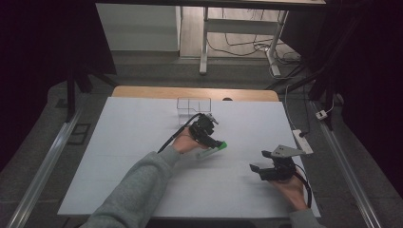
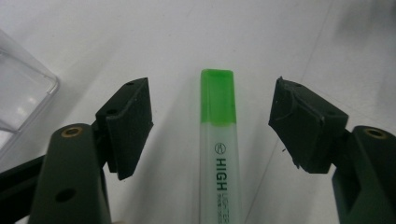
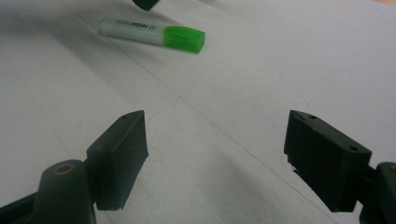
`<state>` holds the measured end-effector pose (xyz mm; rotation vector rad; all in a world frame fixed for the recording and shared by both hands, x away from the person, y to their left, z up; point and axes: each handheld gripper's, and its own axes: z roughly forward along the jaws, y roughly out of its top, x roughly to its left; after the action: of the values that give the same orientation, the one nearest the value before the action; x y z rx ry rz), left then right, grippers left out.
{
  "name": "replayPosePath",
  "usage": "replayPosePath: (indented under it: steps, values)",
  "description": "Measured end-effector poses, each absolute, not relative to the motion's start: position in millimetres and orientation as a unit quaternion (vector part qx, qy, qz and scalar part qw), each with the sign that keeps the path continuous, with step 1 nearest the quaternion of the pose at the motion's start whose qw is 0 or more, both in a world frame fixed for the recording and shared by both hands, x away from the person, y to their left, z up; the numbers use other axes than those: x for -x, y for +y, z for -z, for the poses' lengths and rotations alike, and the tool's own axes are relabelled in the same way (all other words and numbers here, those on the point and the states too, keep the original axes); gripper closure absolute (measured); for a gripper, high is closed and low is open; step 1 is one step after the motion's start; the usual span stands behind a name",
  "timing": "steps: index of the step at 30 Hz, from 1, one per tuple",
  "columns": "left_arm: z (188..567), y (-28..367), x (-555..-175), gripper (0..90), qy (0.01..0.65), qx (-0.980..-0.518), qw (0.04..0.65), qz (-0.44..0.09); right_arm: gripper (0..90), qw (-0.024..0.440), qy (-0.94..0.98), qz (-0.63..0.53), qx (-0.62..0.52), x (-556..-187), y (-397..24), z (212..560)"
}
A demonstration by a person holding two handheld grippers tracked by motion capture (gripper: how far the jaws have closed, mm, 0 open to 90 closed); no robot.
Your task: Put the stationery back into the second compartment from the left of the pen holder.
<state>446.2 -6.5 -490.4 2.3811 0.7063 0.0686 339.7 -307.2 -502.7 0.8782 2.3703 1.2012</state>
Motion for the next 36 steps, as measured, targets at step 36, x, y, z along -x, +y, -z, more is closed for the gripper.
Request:
replayPosePath:
  steps: [36]
  values:
    - [512,-40,-448,59.0,0.232,-0.935,0.265,-0.048,20.7,0.171,0.837,-0.421,-0.305,-340,-307,504]
